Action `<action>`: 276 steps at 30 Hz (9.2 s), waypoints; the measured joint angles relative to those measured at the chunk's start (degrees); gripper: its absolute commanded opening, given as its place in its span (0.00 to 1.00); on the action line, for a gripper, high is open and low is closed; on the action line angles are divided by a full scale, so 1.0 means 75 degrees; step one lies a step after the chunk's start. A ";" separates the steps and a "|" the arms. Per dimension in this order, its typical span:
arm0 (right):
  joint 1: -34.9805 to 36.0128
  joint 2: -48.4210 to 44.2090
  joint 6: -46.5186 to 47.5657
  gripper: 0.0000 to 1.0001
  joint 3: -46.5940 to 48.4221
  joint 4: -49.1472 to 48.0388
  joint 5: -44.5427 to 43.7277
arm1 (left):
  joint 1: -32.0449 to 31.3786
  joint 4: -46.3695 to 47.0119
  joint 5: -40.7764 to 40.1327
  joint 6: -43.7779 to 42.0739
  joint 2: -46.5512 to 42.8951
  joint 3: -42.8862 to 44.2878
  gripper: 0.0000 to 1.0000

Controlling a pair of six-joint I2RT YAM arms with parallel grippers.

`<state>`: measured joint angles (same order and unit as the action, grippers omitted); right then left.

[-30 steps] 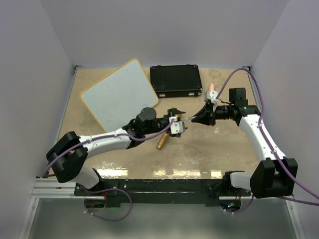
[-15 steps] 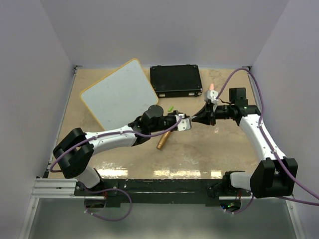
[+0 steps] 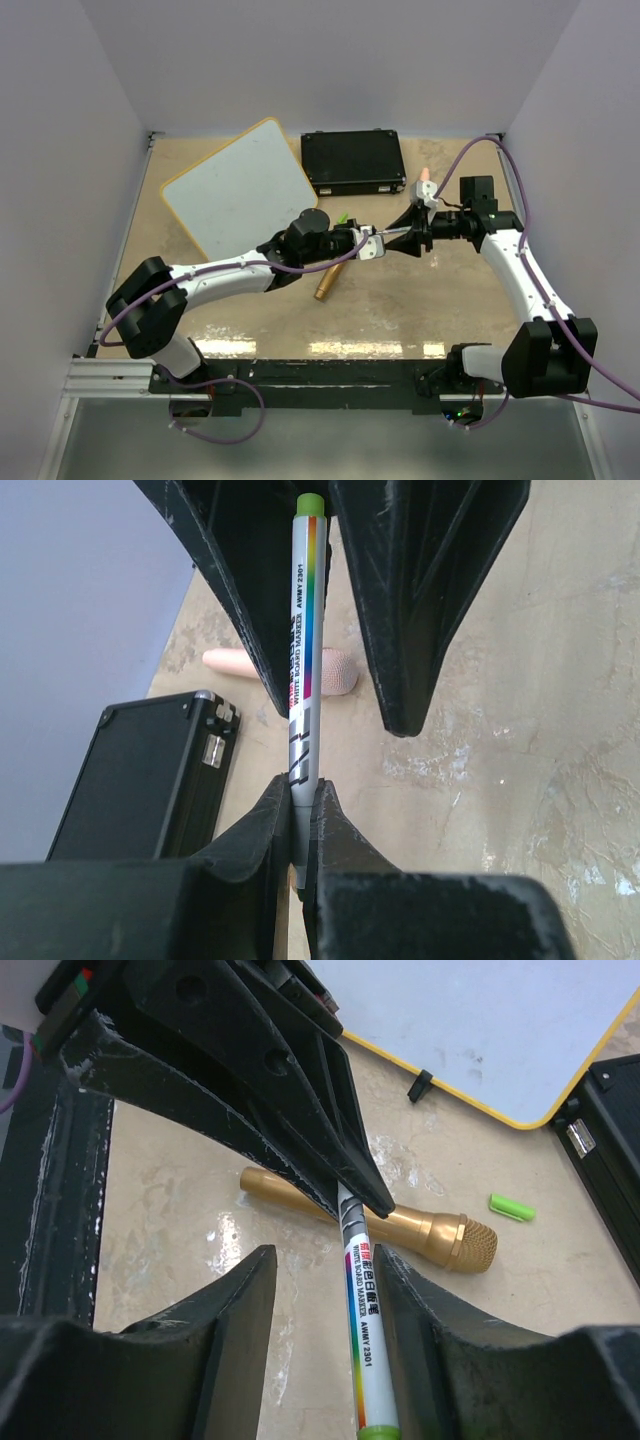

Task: Write a sentence on the whiteboard
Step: Pass from the left arm to the right, then pass from the right arm to the left, then pass from the left arm to the right, then pick up the whiteboard from the whiteboard stand, then move the whiteboard to the center of the board.

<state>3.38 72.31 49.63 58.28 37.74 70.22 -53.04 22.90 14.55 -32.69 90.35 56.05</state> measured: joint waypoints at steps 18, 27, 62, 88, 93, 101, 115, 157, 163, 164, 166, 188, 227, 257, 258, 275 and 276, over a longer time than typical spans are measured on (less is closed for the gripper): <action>0.0000 0.0000 -0.0338 0.49 0.0000 -0.0187 0.0006 | -0.0003 -0.0388 -0.0050 -0.0160 0.0055 0.0256 0.00; -0.0003 0.0009 -0.0548 0.32 0.0000 -0.0405 -0.0023 | -0.0020 -0.0650 -0.0023 -0.0213 0.0128 0.0326 0.00; 0.0108 0.0172 -0.0670 0.00 0.0000 -0.0530 -0.0239 | -0.0052 -0.0667 -0.0175 -0.0204 0.0128 0.0376 0.49; 0.0114 -0.0160 -0.0778 0.00 0.0035 -0.0408 -0.0227 | 0.4736 -0.4383 -0.1699 0.5447 -0.6199 -0.0315 1.00; 0.0114 -0.0166 -0.0901 0.00 0.0035 -0.0466 -0.0227 | 0.7277 -0.4864 -0.0519 0.6082 -0.5607 -0.0303 1.00; 0.0114 -0.0166 -0.1017 0.00 0.0035 -0.0539 -0.0224 | 0.8883 -0.5013 0.0213 0.6333 -0.5333 -0.0970 1.00; 0.0198 -0.0035 -0.1014 0.00 0.0041 -0.0539 -0.0195 | 0.9801 -0.4348 0.1052 0.6114 -0.4185 -0.1093 1.00; 0.0300 0.0108 -0.0871 0.00 0.0044 -0.0405 -0.0137 | 1.0768 0.0702 0.5700 0.8268 -0.1466 -0.2020 0.10; 0.0300 0.0108 -0.0871 0.00 0.0044 -0.0402 -0.0140 | 1.0783 0.1177 0.6548 0.8938 -0.1431 -0.1958 0.00; 0.0300 0.0108 -0.0871 0.00 0.0041 -0.0405 -0.0140 | 1.0783 0.1204 0.6554 0.8956 -0.1437 -0.1958 0.00; 0.0300 0.0108 -0.0871 0.00 0.0044 -0.0402 -0.0140 | 1.0783 0.1215 0.6551 0.8996 -0.1480 -0.1958 0.00; 0.0300 0.0108 -0.0653 0.00 0.0079 -0.0262 -0.0204 | 1.0518 0.2649 0.5572 1.0308 -0.2894 -0.1958 0.00; 0.0291 -0.0688 0.1268 0.00 0.3654 0.4266 -0.1055 | 0.6009 0.2518 0.4255 1.0518 -0.4535 -0.2378 0.00; 0.1300 -0.1612 0.0003 0.00 0.1894 0.1816 -0.0810 | 0.1495 0.3596 -0.0901 0.9177 -0.3450 -0.4607 0.00; 0.1300 -0.1658 0.0015 0.00 0.1821 0.1792 -0.0801 | 0.1425 0.3669 -0.0997 0.9171 -0.3453 -0.4672 0.00; 0.1300 -0.2113 0.0312 0.00 0.0679 0.1504 -0.0833 | 0.0895 0.4520 -0.1795 0.9063 -0.3652 -0.5450 0.00; 0.1300 -0.2113 0.0318 0.00 0.0650 0.1492 -0.0836 | 0.0895 0.4538 -0.1795 0.9058 -0.3652 -0.5458 0.00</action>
<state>13.13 56.47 52.01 63.16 48.93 63.94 -46.33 56.93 1.08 35.24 62.96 15.11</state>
